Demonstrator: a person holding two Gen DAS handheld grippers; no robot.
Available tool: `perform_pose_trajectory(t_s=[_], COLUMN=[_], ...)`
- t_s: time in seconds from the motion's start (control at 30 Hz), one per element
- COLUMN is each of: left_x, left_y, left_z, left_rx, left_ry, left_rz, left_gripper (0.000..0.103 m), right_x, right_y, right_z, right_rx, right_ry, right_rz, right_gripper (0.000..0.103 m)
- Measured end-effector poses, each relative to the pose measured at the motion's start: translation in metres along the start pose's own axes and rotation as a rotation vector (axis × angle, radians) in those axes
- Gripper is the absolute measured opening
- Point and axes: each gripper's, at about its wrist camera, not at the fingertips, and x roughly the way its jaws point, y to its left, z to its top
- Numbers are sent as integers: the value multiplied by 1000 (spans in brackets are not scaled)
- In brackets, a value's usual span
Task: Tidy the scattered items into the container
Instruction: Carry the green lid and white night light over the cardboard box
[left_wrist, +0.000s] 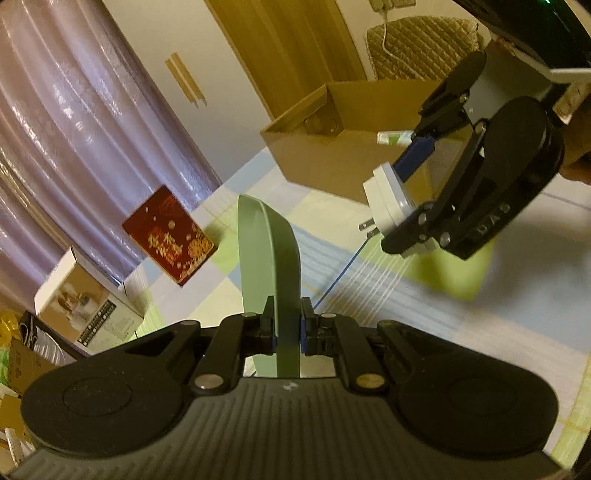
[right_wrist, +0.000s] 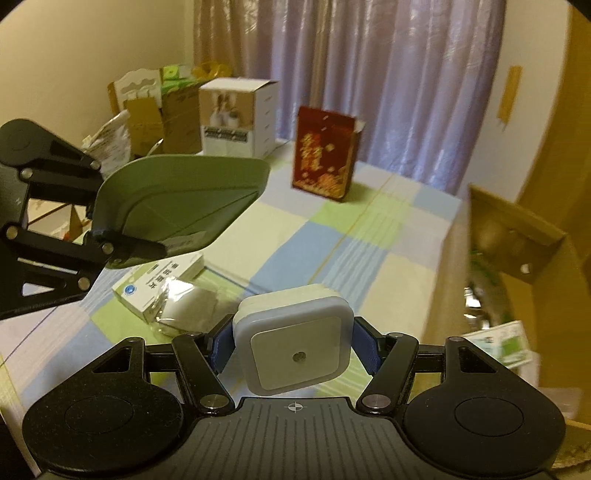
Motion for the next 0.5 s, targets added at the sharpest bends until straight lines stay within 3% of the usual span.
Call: perform_pose_trajectory(t_s=[0.5], left_x=[-36], left_y=[-36], left_z=[73], left_rx=[67], left_ry=[-103], left_rz=[-33], left_gripper=[8], right_x=[-82], right_y=[-50], right_z=[0], right_rx=[75], right_ry=[-74], right_rz=[-116], right_gripper=[68])
